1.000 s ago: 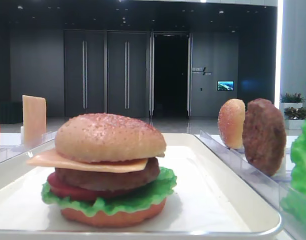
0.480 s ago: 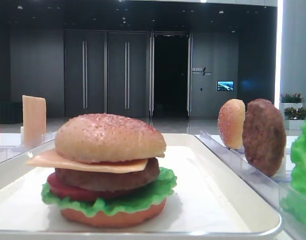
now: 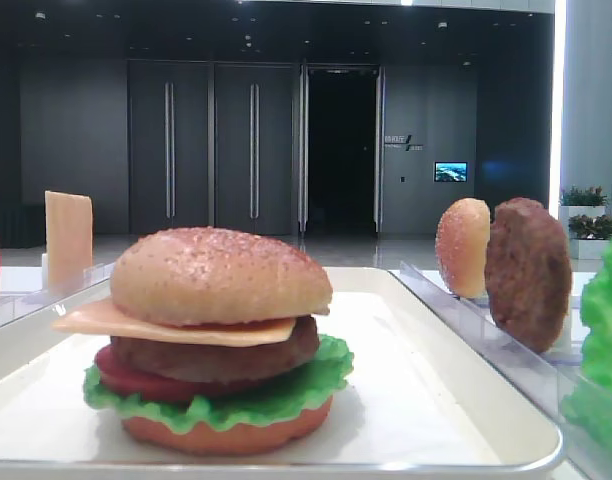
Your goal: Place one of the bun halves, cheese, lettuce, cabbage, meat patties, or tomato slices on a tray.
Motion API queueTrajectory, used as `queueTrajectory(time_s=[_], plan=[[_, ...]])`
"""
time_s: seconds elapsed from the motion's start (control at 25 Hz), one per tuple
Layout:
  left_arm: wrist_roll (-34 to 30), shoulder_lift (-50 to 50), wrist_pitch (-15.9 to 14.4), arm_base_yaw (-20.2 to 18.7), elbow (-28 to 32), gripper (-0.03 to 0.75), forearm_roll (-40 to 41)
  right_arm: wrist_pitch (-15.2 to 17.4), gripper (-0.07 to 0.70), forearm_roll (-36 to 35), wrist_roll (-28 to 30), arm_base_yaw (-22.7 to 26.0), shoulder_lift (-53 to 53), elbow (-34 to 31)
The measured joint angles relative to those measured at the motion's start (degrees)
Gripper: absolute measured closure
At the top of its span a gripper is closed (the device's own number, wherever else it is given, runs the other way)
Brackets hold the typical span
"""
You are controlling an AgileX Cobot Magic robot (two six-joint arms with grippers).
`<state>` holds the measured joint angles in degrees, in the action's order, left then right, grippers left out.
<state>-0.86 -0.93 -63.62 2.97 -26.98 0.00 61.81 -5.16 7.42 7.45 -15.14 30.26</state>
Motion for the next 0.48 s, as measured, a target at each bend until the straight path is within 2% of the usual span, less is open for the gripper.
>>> queueTrajectory(time_s=[0.2,0.48], plan=[[0.0,0.0,0.0,0.0,0.0,0.715,0.0,2.5,0.108,0.8,-0.7,0.0,5.7,-1.2],[0.0,0.0,0.0,0.0,0.0,0.715,0.0,3.2,0.108,1.7,-2.9,0.0,14.6,-1.7]])
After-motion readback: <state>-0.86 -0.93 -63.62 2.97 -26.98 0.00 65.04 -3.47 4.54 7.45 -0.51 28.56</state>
